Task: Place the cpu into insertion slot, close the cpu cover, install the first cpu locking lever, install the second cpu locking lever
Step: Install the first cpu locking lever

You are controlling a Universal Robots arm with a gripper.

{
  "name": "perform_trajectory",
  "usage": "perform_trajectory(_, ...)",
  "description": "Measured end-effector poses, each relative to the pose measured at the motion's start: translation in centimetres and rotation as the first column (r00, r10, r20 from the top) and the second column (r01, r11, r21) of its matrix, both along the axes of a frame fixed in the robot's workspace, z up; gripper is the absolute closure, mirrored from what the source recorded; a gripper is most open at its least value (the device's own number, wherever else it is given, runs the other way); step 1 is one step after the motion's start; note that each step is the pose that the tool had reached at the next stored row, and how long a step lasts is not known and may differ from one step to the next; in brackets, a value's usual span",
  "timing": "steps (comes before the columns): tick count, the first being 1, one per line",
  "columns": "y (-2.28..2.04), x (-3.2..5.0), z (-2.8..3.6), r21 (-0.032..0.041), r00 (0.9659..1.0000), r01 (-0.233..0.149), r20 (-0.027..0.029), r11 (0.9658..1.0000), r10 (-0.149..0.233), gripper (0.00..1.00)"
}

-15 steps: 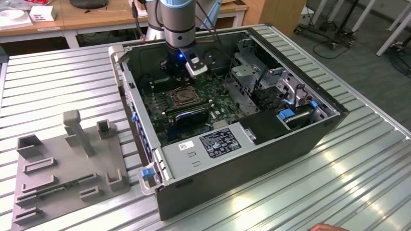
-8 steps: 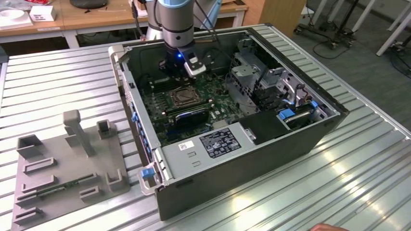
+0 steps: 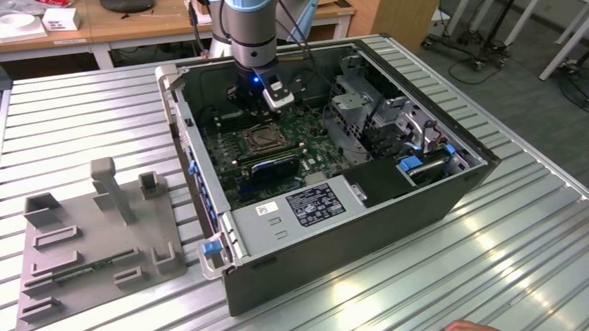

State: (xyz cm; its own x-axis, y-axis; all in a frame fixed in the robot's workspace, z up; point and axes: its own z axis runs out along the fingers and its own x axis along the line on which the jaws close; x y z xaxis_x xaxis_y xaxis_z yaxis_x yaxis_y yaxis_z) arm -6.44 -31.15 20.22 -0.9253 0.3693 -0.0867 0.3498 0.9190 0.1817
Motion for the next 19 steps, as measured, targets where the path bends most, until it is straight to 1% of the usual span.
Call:
perform_trajectory(6,0.0,-0.01,-0.21,-0.0003,1.0,0.008,-0.0001,1.0,-0.008,0.89)
perform_trajectory(13,0.0,-0.01,-0.54,-0.0002,0.9992,0.04,0.0,0.9992,-0.04,0.89)
perform_trajectory(19,0.0,-0.01,-0.61,-0.0016,0.9979,0.065,0.0,0.9979,-0.065,0.89)
